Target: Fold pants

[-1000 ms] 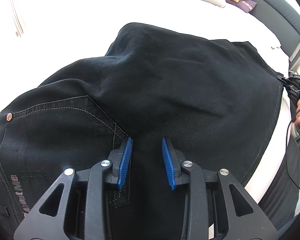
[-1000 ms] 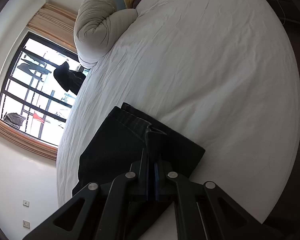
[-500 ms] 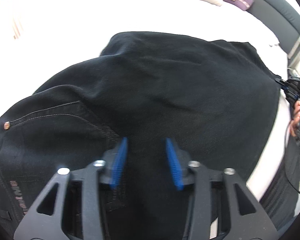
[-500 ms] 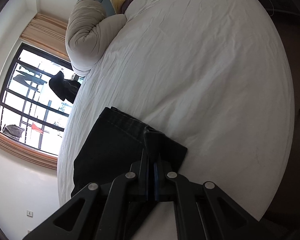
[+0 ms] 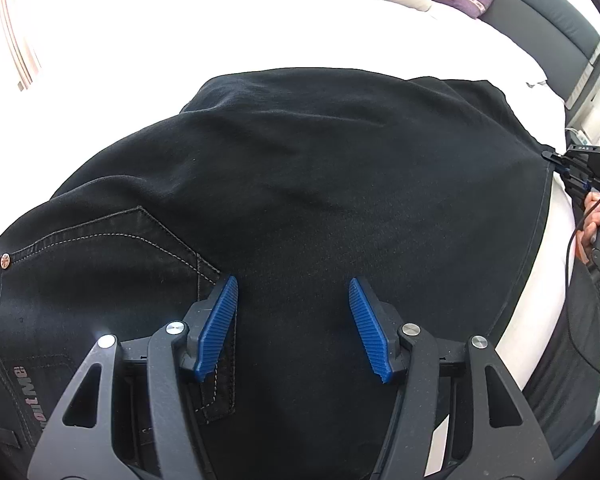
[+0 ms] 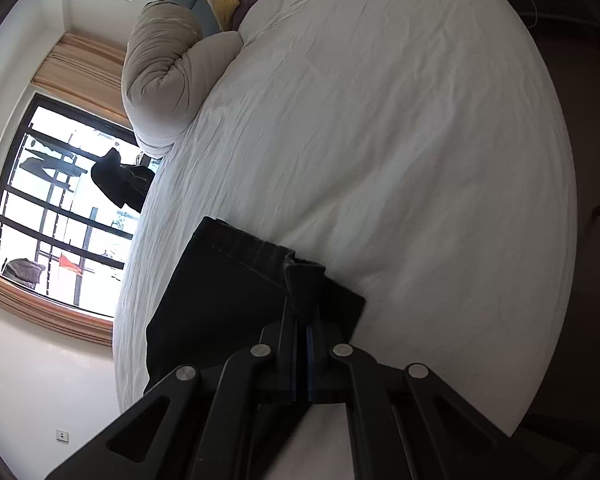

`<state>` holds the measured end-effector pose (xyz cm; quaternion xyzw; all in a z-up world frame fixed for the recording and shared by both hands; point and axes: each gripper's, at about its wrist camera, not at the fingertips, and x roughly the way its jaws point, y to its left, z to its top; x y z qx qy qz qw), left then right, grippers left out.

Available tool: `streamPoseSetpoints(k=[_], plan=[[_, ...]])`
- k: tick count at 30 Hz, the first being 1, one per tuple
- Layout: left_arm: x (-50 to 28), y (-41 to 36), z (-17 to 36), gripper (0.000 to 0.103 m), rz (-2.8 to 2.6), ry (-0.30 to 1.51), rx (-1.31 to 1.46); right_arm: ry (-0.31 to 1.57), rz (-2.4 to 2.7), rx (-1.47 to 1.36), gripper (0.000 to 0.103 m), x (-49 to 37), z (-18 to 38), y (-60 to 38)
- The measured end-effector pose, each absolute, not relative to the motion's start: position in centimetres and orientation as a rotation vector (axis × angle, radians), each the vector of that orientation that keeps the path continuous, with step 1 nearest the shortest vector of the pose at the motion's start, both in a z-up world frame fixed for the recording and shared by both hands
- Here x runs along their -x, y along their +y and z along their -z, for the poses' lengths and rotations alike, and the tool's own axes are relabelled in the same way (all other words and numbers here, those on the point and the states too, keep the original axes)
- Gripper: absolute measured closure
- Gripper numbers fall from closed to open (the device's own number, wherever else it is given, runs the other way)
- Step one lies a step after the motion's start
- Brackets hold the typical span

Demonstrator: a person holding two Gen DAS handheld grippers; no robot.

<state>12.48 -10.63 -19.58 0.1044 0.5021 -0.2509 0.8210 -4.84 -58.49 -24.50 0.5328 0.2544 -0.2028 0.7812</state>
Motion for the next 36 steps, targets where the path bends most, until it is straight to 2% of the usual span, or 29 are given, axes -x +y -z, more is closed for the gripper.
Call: streamPoseSetpoints(k=[4, 7, 9, 10, 11, 12, 13, 16, 21, 25, 27, 30, 31, 33, 34, 36], plan=[[-12.6, -10.5, 19.8, 0.043, 0.548, 1.061, -0.224, 0.566, 0.426, -1.184, 0.103, 4.8, 26.1, -58.9], [-12.6, -10.4, 20.0, 0.039, 0.551, 1.053, -0.225, 0.604, 0.402, -1.148, 0.101, 4.6, 25.2, -59.0], [-12.7, -10.6, 20.1, 0.037, 0.553, 1.051, -0.222, 0.623, 0.41, -1.148, 0.093, 5.1, 24.0, -59.2], [-12.7, -10.6, 20.1, 0.037, 0.551, 1.049, -0.219, 0.621, 0.457, -1.125, 0.084, 5.7, 23.1, -59.3], [-12.7, -10.7, 20.1, 0.037, 0.55, 1.047, -0.217, 0.633, 0.556, -1.067, 0.068, 6.4, 21.9, -59.2], [-12.7, -10.7, 20.1, 0.037, 0.55, 1.045, -0.217, 0.625, 0.644, -1.017, 0.06, 7.1, 20.8, -59.3], [-12.8, -10.8, 20.2, 0.037, 0.55, 1.044, -0.219, 0.592, 0.688, -1.004, 0.058, 7.9, 19.7, -59.4], [-12.7, -10.7, 20.2, 0.036, 0.549, 1.041, -0.217, 0.535, 0.529, -0.974, 0.058, 6.1, 16.7, -58.5], [-12.5, -11.2, 20.2, 0.032, 0.545, 1.04, -0.222, 0.629, 0.07, -0.855, 0.058, -4.1, 14.7, -52.2], [-12.5, -10.3, 20.0, 0.032, 0.545, 1.055, -0.2, 0.798, -0.018, -0.791, 0.059, -10.0, 17.0, -48.6], [-12.6, -9.9, 19.7, 0.032, 0.542, 1.062, -0.173, 0.848, 0.098, -0.851, 0.058, -9.5, 19.3, -49.7], [-12.5, -9.5, 19.5, 0.032, 0.553, 1.064, -0.139, 0.819, 0.183, -1.007, 0.059, -5.3, 22.2, -52.2], [-12.5, -9.6, 19.8, 0.032, 0.553, 1.063, -0.152, 0.811, 0.236, -1.021, 0.062, -3.5, 23.2, -53.0], [-12.3, -9.9, 20.0, 0.032, 0.547, 1.054, -0.181, 0.779, 0.265, -1.141, 0.099, -0.1, 25.6, -55.4], [-12.2, -10.0, 19.8, 0.032, 0.547, 1.052, -0.182, 0.736, 0.279, -1.208, 0.103, 1.8, 26.4, -56.6], [-12.2, -10.0, 19.3, 0.032, 0.562, 1.049, -0.146, 0.709, 0.335, -1.196, 0.103, 4.4, 26.1, -57.9]])
